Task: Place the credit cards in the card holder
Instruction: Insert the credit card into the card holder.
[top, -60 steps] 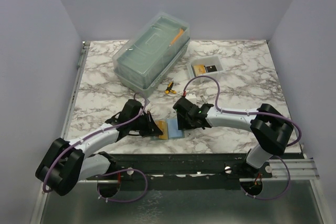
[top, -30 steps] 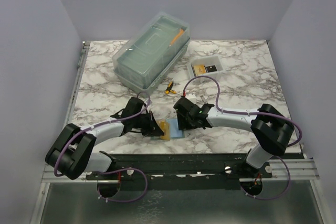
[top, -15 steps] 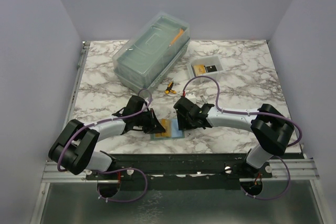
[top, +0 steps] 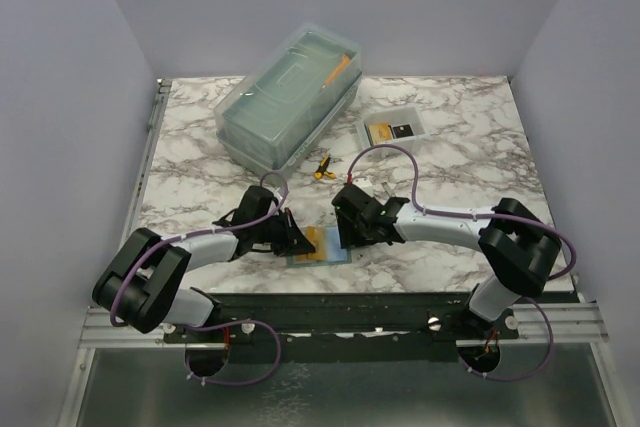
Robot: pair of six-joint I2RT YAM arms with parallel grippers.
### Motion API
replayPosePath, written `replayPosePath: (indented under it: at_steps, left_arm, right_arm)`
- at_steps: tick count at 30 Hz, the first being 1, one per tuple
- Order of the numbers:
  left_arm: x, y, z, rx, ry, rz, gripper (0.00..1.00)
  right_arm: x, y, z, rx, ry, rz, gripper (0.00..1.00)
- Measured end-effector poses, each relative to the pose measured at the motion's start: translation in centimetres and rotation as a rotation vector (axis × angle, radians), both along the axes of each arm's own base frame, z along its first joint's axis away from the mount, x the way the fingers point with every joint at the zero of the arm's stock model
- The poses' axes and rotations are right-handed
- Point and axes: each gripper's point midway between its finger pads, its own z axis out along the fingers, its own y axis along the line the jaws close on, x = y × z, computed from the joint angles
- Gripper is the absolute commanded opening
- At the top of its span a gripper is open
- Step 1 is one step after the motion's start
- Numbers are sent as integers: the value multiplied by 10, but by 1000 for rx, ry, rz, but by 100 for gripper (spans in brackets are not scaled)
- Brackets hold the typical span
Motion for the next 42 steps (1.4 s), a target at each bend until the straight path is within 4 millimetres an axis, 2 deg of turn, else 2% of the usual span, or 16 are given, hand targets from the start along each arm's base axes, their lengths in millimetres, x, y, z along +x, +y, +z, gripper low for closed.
replayPosePath:
  at_steps: [16, 19, 23, 25, 28, 32, 36, 42]
  left_arm:
    - [0, -17, -8, -11, 1, -30, 0]
    - [-1, -23, -9, -12, 2, -46, 8]
    - [-2, -25, -9, -4, 5, -45, 31]
    - [-4, -22, -9, 19, 7, -35, 40]
    - [-4, -18, -2, 45, -10, -24, 47]
    - [-4, -12, 7, 77, -32, -11, 48]
    - [-5, -9, 6, 98, -27, -3, 43]
    - [0, -12, 3, 115, -18, -7, 42]
  right_arm:
    - [-1, 0, 0, 14, 0, 7, 60]
    - [-1, 0, 0, 17, -1, 7, 59]
    - [-1, 0, 0, 20, -1, 8, 59]
    - [-1, 1, 0, 26, -2, 9, 59]
    - [-2, 1, 1, 40, -3, 12, 59]
    - [-2, 2, 1, 45, -2, 12, 59]
    - [-3, 2, 1, 46, 0, 13, 59]
    - [-3, 2, 1, 47, 0, 13, 59]
